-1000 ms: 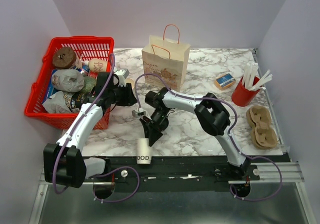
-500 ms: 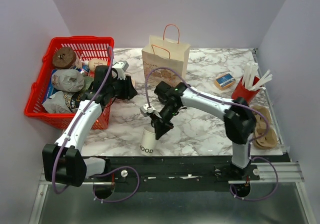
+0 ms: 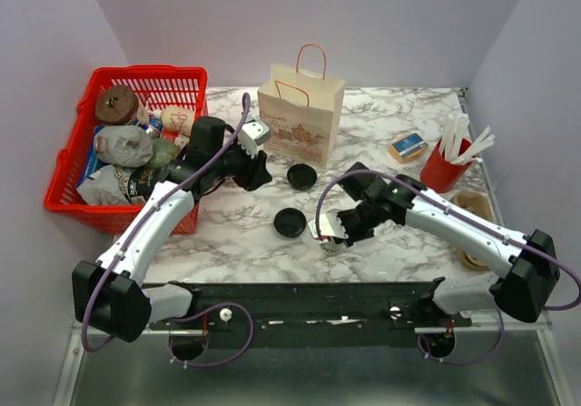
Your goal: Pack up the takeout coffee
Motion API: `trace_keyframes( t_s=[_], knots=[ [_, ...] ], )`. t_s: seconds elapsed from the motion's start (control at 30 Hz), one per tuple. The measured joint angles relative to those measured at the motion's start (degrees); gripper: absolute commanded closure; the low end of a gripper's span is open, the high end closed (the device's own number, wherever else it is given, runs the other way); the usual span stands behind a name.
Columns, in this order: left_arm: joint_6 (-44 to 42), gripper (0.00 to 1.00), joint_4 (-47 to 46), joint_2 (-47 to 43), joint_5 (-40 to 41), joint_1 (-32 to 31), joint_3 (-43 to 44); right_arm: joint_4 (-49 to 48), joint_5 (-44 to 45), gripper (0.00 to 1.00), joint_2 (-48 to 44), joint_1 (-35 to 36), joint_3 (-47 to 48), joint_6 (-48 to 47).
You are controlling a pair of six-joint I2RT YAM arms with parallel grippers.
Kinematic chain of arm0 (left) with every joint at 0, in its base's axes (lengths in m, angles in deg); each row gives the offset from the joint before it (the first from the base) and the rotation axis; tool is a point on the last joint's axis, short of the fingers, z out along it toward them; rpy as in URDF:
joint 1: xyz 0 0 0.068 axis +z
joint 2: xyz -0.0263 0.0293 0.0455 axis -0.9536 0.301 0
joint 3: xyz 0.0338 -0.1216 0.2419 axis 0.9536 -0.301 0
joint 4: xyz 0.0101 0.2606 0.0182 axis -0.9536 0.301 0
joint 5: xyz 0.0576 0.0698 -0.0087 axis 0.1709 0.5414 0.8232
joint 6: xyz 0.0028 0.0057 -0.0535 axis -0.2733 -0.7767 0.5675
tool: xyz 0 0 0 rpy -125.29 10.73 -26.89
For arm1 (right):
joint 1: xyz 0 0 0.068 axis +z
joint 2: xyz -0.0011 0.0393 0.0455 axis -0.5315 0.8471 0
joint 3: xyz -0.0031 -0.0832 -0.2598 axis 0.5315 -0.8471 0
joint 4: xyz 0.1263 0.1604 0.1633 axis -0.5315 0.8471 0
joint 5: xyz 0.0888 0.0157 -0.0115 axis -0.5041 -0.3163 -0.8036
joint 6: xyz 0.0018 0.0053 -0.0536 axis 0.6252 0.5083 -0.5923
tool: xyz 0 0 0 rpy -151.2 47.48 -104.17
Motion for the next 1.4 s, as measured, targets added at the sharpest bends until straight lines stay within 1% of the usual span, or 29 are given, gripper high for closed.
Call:
trace_keyframes(
  t_s=[0.1, 0.27, 0.37, 0.4, 0.47, 0.5, 0.57, 0.7, 0.83, 0.93, 0.97, 1.0, 1.07, 1.1, 1.2, 1.3, 1.37, 1.4],
  knots=[
    [-4.72, 0.47, 2.69, -0.81, -1.07, 0.15, -0.02, -1.62, 7.34, 0.95, 0.17, 0.0, -4.22, -1.2],
    [-12.2, 0.46, 6.03, -1.29, -2.01, -0.24, -2.01, -6.43, 14.32, 0.94, 1.84, 0.0, -4.98, -2.58],
    [-16.2, 0.46, 8.33, -1.79, -2.05, -0.83, -4.2, -8.28, 16.28, 0.86, 3.74, -0.02, -4.31, -2.95],
    [-17.38, 0.46, 9.03, -1.95, -2.03, -1.38, -4.74, -8.9, 16.63, 0.81, 4.17, -0.02, -4.0, -3.17],
    [-19.06, 0.46, 10.01, -2.29, -1.99, -2.32, -5.62, -9.44, 16.92, 0.75, 4.72, 0.0, -3.67, -3.5],
    [-19.74, 0.45, 10.45, -2.49, -1.95, -3.08, -6.05, -9.55, 17.03, 0.68, 4.9, 0.0, -3.56, -3.69],
    [-20.87, 0.44, 11.04, -2.73, -1.88, -4.72, -6.62, -9.57, 17.2, 0.67, 4.96, 0.0, -3.43, -3.69],
    [-22.16, 0.44, 11.91, -2.95, -1.95, -7.69, -7.5, -9.14, 17.22, 0.54, 4.9, -0.02, -2.64, -3.48],
    [-23.06, 0.44, 11.98, -2.93, -1.97, -8.57, -7.89, -7.63, 16.92, 0.48, 3.67, -0.31, -0.28, -2.69],
    [-24.46, 0.44, 10.8, -2.97, -1.92, -9.16, -9.29, -5.79, 15.5, 0.45, 0.74, -1.42, 3.26, -0.87],
    [-25.09, 0.45, 10.1, -3.04, -1.77, -9.68, -10.16, -5.42, 14.51, 0.44, -0.68, -2.25, 4.79, 0.04],
    [-25.7, 0.46, 9.51, -3.1, -1.62, -10.51, -11.08, -5.09, 13.7, 0.4, -2.03, -3.28, 6.34, 1.44],
    [-26.91, 0.48, 8.44, -3.15, -0.94, -12.87, -12.63, -5.38, 12.02, 0.36, -4.92, -6.34, 9.42, 5.75],
    [-27.5, 0.5, 7.78, -3.13, -0.52, -14.08, -13.16, -6.01, 11.26, 0.33, -6.43, -8.61, 10.88, 9.22],
    [-29.07, 0.58, 5.31, -2.05, 0.33, -17.86, -14.05, -9.55, 11.26, 0.32, -9.81, -15.21, 13.81, 19.15],
    [-30.71, 0.6, 2.82, 0.98, 0.9, -19.04, -14.01, -13.7, 13.0, 0.3, -11.23, -19.87, 14.64, 28.17],
    [-33.18, 0.6, 2.16, 4.24, 1.07, -19.28, -13.86, -15.3, 13.4, 0.3, -11.34, -21.57, 14.29, 32.2],
    [-34.1, 0.62, 2.32, 5.49, 1.11, -19.3, -13.73, -16.09, 13.46, 0.3, -11.37, -22.4, 13.75, 33.86]
  ],
)
